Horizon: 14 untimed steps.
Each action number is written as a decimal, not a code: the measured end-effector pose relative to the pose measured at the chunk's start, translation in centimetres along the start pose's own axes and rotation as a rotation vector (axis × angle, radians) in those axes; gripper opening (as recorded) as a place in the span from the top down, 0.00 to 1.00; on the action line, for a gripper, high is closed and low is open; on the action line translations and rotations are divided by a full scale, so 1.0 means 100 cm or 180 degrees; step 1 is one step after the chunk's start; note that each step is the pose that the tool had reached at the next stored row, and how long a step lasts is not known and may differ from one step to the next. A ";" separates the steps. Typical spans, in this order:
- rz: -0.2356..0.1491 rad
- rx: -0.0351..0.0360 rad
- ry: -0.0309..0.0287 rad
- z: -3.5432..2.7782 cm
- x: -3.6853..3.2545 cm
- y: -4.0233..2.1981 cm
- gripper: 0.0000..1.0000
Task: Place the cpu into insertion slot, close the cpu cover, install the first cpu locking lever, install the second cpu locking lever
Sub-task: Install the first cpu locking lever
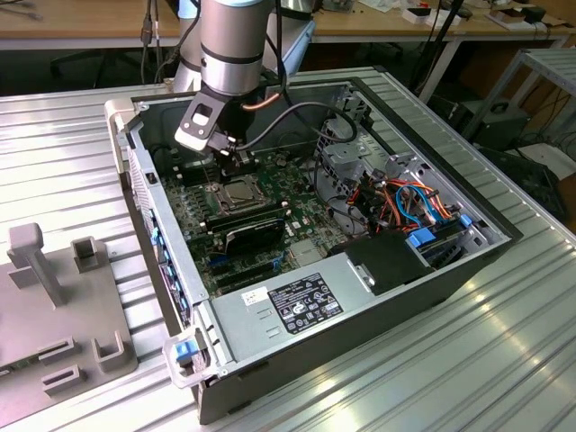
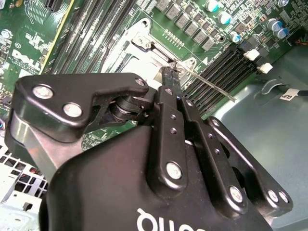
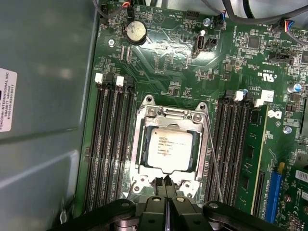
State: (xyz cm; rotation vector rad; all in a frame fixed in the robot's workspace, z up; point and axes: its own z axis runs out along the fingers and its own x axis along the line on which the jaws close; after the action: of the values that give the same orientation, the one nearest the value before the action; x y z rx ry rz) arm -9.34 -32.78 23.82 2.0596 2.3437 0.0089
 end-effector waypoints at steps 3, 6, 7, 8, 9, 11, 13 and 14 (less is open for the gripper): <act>0.0000 0.0000 0.0000 0.0000 0.0001 -0.0009 0.89; 0.0000 0.0000 0.0000 -0.0001 0.0002 -0.0017 0.89; 0.0000 0.0000 0.0000 -0.0001 0.0002 -0.0019 0.89; 0.0000 0.0000 0.0000 -0.0001 0.0003 -0.0021 0.89; 0.0000 0.0000 0.0000 -0.0001 0.0003 -0.0025 0.89; 0.0000 0.0000 0.0000 -0.0001 0.0004 -0.0031 0.89; 0.0000 0.0000 0.0000 -0.0001 0.0005 -0.0036 0.89; 0.0000 0.0000 0.0000 -0.0001 0.0005 -0.0038 0.89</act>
State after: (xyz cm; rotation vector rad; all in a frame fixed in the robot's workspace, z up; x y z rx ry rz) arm -9.72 -32.78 23.82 2.0596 2.3437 0.0089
